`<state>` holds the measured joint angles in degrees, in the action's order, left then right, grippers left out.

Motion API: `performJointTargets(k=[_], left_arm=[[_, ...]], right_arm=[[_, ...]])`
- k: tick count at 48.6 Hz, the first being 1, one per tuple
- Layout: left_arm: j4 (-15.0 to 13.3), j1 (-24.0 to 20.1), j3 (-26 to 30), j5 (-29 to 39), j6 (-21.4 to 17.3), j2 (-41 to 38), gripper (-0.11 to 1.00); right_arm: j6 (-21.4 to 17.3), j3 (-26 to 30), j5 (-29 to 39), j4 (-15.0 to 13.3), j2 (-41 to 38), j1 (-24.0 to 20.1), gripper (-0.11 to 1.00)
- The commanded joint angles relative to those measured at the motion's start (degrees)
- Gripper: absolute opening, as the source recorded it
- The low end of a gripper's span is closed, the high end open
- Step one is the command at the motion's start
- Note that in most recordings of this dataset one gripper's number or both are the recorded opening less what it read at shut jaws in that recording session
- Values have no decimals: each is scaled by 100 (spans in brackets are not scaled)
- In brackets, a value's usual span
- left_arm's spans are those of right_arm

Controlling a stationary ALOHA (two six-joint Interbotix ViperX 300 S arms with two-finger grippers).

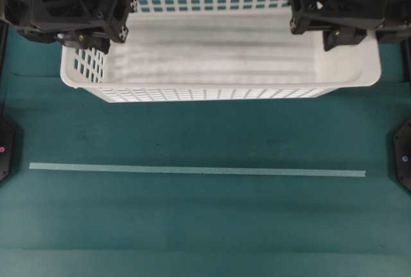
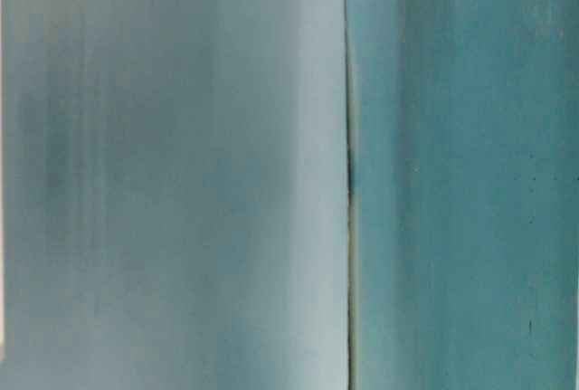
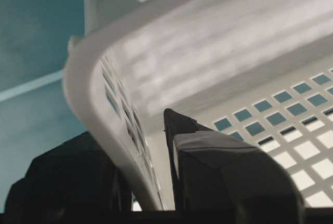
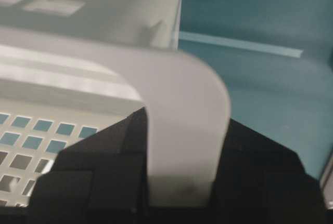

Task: Lift the white basket with both hands.
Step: 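Lift the basket with both grippers and pull it back, then hold the basket raised with both grippers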

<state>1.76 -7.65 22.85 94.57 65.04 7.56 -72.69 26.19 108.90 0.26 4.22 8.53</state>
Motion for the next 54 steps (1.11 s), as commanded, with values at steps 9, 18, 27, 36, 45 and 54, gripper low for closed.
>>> performJointTargets(k=[9,18,27,36,45,54], left_arm=[[-18,79,765,123,-229,-193,14],[-18,123,1362,606,-272,-457,14],[-18,176,2030,1257,-281,-765,15],[-18,193,2303,1459,-422,-1002,15],[-18,185,2294,1477,-536,-984,14],[-18,220,2118,1477,-536,-976,15]], right_arm=[[325,606,343,-18,-281,-176,20],[343,809,448,-62,-299,-185,20],[316,1011,501,-62,-299,-193,20],[352,1002,606,-62,-334,-202,20],[387,879,703,-70,-343,-220,20],[422,844,703,-70,-352,-220,20]])
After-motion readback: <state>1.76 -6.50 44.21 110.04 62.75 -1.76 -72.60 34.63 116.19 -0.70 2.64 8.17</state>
